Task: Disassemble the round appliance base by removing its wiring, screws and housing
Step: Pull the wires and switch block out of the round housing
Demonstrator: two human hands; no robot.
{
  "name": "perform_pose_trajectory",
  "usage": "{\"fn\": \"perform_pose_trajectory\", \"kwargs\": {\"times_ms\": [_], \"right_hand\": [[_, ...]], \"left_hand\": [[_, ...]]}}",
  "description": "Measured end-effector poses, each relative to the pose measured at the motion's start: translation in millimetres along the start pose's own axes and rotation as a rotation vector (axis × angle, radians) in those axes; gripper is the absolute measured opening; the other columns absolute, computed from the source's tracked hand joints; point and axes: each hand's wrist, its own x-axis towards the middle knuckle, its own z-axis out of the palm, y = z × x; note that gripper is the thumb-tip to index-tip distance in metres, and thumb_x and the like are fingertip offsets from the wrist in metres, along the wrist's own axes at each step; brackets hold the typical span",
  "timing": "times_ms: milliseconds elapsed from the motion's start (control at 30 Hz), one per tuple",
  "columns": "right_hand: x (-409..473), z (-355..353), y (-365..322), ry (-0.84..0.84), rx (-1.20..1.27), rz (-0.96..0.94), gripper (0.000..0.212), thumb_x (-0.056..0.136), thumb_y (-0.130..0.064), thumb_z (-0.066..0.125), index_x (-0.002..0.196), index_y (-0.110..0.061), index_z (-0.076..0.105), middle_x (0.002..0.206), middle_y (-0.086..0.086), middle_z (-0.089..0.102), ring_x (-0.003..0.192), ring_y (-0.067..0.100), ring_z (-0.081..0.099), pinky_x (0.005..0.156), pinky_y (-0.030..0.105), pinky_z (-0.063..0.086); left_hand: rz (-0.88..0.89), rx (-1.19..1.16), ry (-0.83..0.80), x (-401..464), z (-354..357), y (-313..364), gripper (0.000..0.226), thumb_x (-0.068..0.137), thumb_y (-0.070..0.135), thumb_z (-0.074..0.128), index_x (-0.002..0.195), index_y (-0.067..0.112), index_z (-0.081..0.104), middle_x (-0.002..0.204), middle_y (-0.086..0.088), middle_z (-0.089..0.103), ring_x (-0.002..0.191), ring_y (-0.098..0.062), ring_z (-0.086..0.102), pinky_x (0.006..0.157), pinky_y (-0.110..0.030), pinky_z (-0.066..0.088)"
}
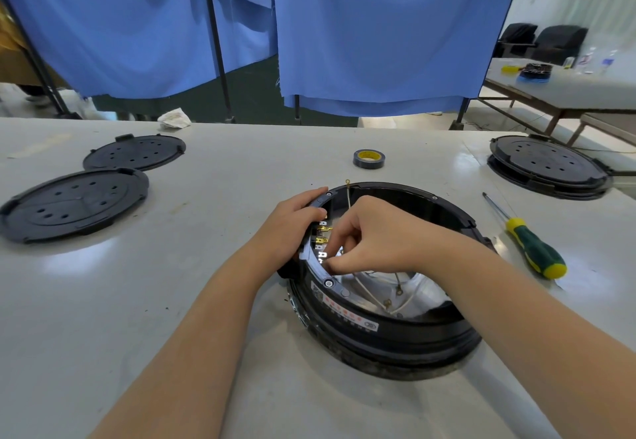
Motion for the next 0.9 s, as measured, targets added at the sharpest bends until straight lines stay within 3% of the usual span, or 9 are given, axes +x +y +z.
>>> {"fn": "perform_pose_trajectory", "kwargs": {"times_ms": [200, 300, 567, 900], "right_hand": [[-0.6, -1.4, 0.8, -0.008, 0.041, 0.016, 0.018, 0.072, -0.016, 0.073, 0.056, -0.025, 0.07, 0.046, -0.005, 0.053, 0.047, 0.009, 0.043, 0.052, 0.02, 0.038], [-1.4, -4.3, 3.0, -0.019, 0.072, 0.028, 0.017, 0.074, -0.017, 0.076, 0.058, -0.023, 0.071, 0.05, 0.0, 0.055, 0.049, 0.01, 0.044, 0.053, 0.021, 0.039], [-1.3, -11.4, 2.0, 0.007, 0.1, 0.056, 0.017, 0.075, -0.018, 0.077, 0.059, -0.023, 0.072, 0.042, -0.011, 0.054, 0.039, -0.001, 0.045, 0.044, 0.007, 0.034], [3.2, -19.9, -2.5, 0.195, 0.002, 0.051, 0.015, 0.077, -0.034, 0.074, 0.065, -0.025, 0.072, 0.045, -0.012, 0.055, 0.041, -0.001, 0.042, 0.042, 0.009, 0.033]], "left_hand": [[-0.011, -0.009, 0.002, 0.6, 0.5, 0.3, 0.045, 0.092, 0.005, 0.049, 0.134, 0.019, 0.055, 0.117, -0.006, 0.064, 0.097, -0.017, 0.061, 0.085, -0.025, 0.047], [-0.016, -0.013, -0.003, 0.4, 0.3, 0.0, 0.044, 0.092, 0.006, 0.049, 0.133, 0.019, 0.055, 0.119, -0.006, 0.064, 0.102, -0.02, 0.061, 0.089, -0.029, 0.046], [-0.029, -0.009, 0.003, 0.1, 0.3, 1.6, 0.044, 0.091, 0.005, 0.049, 0.134, 0.017, 0.055, 0.124, -0.008, 0.063, 0.111, -0.025, 0.059, 0.099, -0.037, 0.045], [-0.055, -0.048, 0.003, -1.1, -0.3, 1.0, 0.045, 0.09, 0.005, 0.05, 0.132, 0.019, 0.057, 0.122, -0.007, 0.064, 0.107, -0.022, 0.062, 0.092, -0.034, 0.048]]}}
